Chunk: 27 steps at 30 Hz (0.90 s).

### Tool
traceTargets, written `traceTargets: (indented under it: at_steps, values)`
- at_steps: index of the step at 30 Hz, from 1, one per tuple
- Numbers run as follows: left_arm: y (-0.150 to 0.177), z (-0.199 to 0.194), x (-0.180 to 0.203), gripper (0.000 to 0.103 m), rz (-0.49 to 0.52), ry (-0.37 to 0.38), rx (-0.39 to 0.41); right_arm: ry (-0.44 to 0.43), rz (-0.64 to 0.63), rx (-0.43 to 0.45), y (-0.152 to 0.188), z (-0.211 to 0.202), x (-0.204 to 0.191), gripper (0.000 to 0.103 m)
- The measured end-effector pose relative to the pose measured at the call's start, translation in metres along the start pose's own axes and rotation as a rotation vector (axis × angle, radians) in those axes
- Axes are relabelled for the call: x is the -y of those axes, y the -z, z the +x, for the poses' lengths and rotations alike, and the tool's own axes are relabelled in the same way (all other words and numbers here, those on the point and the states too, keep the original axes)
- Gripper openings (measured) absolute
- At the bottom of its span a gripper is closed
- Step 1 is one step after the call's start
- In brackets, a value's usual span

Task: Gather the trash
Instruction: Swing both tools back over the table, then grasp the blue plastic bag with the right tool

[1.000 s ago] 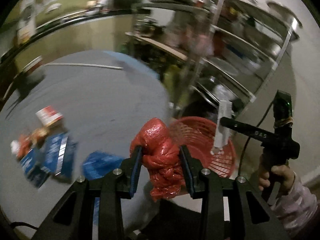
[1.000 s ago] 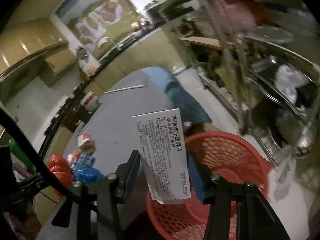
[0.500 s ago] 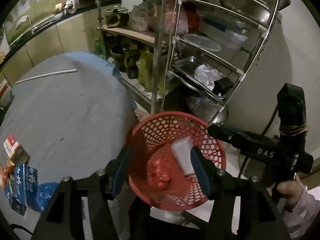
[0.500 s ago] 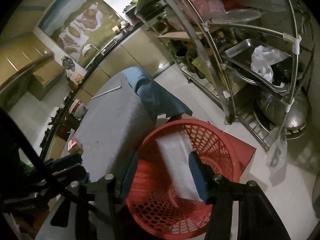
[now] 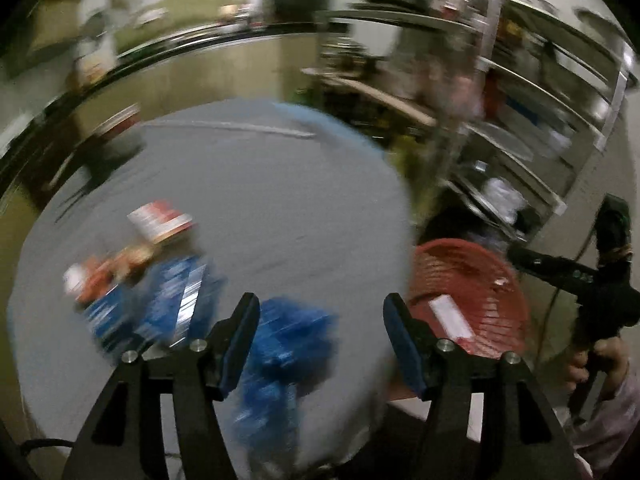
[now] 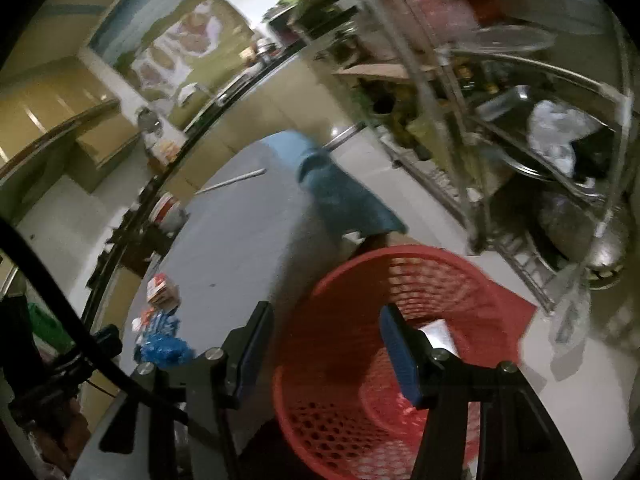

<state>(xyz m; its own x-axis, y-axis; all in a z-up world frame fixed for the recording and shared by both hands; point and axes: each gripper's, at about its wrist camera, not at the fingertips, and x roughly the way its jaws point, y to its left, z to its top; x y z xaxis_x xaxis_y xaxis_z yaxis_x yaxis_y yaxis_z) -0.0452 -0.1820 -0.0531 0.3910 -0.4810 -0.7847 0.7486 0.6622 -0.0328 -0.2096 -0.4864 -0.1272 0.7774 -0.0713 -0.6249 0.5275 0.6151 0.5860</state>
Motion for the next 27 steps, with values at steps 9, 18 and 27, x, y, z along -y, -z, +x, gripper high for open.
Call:
traceTargets:
  at_steps: [9, 18, 27]
  values:
    - [0.054, -0.013, -0.114, 0.065, -0.263, -0.190, -0.035, -0.148, -0.129, -0.154, 0.014, 0.058, -0.094, 0.059]
    - [0.070, -0.021, -0.167, 0.065, -0.366, -0.198, -0.014, -0.220, -0.247, -0.336, 0.056, 0.105, -0.184, 0.059]
    - [0.065, -0.012, -0.203, 0.066, -0.399, -0.180, -0.015, -0.167, -0.247, -0.473, 0.081, 0.145, -0.219, 0.059]
